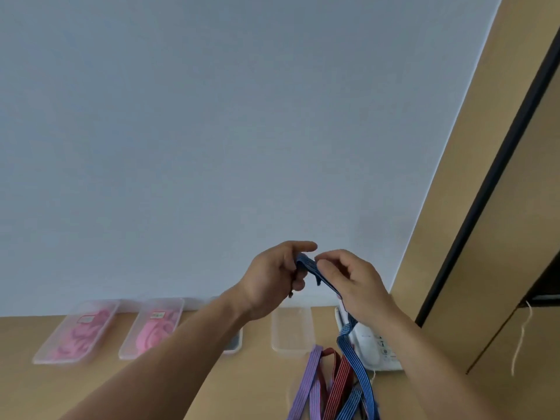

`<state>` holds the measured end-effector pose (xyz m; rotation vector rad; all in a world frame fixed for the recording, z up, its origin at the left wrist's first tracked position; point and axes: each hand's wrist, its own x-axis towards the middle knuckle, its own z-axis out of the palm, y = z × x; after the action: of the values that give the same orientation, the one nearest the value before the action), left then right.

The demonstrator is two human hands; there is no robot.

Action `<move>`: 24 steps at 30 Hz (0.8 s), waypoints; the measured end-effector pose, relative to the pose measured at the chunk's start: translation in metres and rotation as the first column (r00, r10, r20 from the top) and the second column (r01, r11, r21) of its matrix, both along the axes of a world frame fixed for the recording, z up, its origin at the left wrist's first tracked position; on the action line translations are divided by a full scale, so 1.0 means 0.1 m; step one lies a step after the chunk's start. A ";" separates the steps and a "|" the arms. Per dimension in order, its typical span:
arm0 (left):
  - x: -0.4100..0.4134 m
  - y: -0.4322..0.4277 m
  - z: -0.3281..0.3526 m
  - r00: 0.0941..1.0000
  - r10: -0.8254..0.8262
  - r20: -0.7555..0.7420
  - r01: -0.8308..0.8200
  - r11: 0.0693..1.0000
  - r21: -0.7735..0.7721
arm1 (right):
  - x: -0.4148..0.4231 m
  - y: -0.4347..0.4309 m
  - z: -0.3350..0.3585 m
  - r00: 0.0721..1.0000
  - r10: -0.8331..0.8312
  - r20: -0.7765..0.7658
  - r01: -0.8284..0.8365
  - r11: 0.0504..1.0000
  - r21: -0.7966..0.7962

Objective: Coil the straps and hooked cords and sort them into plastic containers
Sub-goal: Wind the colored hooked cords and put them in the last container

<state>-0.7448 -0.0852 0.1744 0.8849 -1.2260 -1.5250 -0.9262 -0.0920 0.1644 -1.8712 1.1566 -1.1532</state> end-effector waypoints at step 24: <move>-0.02 -0.06 0.09 0.904 0.384 0.187 -0.334 0.909 -0.248 | 0.19 0.15 -0.08 0.834 0.073 0.547 -0.227 0.949 0.219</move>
<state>-0.7468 -0.0916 0.1832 1.1010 -1.2772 -0.9954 -0.9071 -0.0770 0.1561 -1.2807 0.7830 -1.2418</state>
